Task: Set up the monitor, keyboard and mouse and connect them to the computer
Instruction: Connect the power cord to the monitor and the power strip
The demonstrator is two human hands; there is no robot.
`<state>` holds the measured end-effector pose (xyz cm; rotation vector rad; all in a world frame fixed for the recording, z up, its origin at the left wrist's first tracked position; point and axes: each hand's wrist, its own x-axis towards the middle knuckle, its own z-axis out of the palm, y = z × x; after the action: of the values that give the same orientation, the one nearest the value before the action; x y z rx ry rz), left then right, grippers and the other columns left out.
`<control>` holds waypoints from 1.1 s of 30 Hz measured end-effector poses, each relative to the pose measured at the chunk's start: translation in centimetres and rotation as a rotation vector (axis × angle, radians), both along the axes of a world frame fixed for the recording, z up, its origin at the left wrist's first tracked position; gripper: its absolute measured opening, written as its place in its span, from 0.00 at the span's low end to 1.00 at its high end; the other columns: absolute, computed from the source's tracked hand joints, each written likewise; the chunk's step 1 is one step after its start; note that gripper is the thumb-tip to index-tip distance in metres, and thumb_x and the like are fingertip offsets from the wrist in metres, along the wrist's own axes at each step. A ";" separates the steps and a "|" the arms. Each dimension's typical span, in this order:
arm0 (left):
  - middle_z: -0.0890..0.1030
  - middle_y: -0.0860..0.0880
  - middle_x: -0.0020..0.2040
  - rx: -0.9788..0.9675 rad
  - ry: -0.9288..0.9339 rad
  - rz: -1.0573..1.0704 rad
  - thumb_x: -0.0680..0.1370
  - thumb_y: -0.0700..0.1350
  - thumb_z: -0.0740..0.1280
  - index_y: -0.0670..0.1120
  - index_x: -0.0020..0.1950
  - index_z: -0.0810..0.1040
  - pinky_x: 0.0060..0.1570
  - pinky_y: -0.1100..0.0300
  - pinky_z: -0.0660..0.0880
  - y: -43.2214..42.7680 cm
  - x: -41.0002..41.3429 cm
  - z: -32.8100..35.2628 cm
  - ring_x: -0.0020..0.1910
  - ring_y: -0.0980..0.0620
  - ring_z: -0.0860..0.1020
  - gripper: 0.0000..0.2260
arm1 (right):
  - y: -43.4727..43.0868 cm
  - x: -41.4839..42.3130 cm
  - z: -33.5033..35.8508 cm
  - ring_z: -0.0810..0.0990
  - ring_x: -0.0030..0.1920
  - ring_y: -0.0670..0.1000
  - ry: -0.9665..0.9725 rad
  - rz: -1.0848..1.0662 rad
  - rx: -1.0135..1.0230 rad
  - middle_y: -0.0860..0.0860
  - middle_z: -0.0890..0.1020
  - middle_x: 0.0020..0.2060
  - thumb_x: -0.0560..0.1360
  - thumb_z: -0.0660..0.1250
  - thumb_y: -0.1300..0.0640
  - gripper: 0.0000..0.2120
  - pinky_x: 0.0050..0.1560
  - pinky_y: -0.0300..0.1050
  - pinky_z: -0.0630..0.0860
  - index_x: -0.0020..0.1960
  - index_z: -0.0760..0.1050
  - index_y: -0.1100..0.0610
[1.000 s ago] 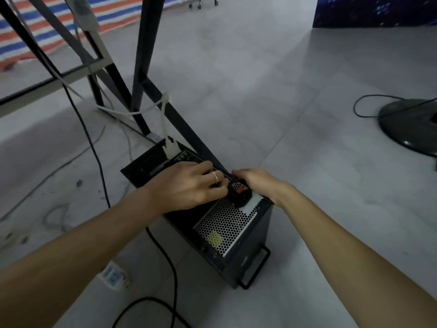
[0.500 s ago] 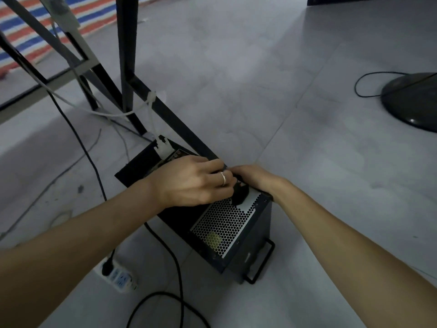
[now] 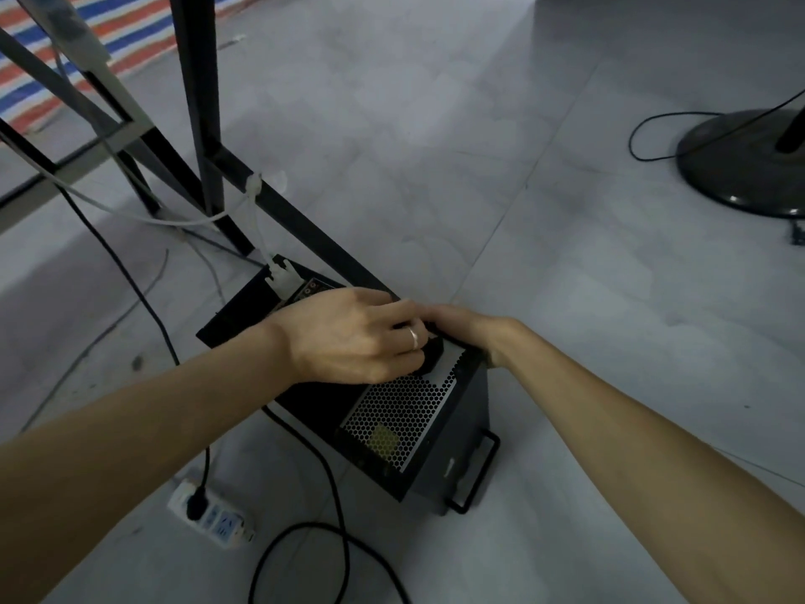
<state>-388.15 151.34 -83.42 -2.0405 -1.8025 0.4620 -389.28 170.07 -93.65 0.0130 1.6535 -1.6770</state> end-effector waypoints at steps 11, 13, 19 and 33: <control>0.81 0.46 0.46 0.043 -0.044 0.110 0.79 0.31 0.64 0.40 0.51 0.82 0.35 0.55 0.79 -0.7 0.2 -0.2 0.39 0.48 0.78 0.09 | 2.9 5.5 -1.2 0.81 0.57 0.50 0.705 -0.072 0.337 0.53 0.84 0.58 0.84 0.55 0.48 0.18 0.63 0.53 0.74 0.73 0.70 0.45; 0.82 0.45 0.47 0.055 -0.082 0.140 0.78 0.31 0.65 0.39 0.55 0.82 0.37 0.55 0.80 -0.9 0.4 -0.1 0.41 0.47 0.79 0.10 | 2.7 6.9 -2.7 0.83 0.44 0.53 0.824 -0.216 0.351 0.55 0.85 0.44 0.83 0.54 0.47 0.19 0.46 0.55 0.77 0.71 0.72 0.44; 0.83 0.43 0.47 0.052 -0.232 0.295 0.78 0.35 0.67 0.40 0.61 0.81 0.38 0.51 0.81 -0.6 0.4 0.3 0.46 0.45 0.79 0.12 | 1.6 7.8 -3.9 0.81 0.37 0.47 0.932 -0.453 0.256 0.44 0.83 0.39 0.81 0.55 0.50 0.17 0.38 0.48 0.76 0.65 0.76 0.50; 0.82 0.46 0.41 -0.138 -0.177 0.108 0.80 0.32 0.60 0.38 0.55 0.83 0.39 0.53 0.79 1.1 -0.5 1.9 0.40 0.46 0.78 0.12 | 1.0 7.0 -4.7 0.78 0.34 0.45 0.910 -0.509 0.210 0.41 0.78 0.33 0.79 0.54 0.51 0.17 0.34 0.40 0.71 0.61 0.78 0.50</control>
<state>-388.64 152.39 -81.54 -2.1419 -2.0449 0.4605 -382.29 171.11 -98.40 -0.2879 2.6738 -2.0209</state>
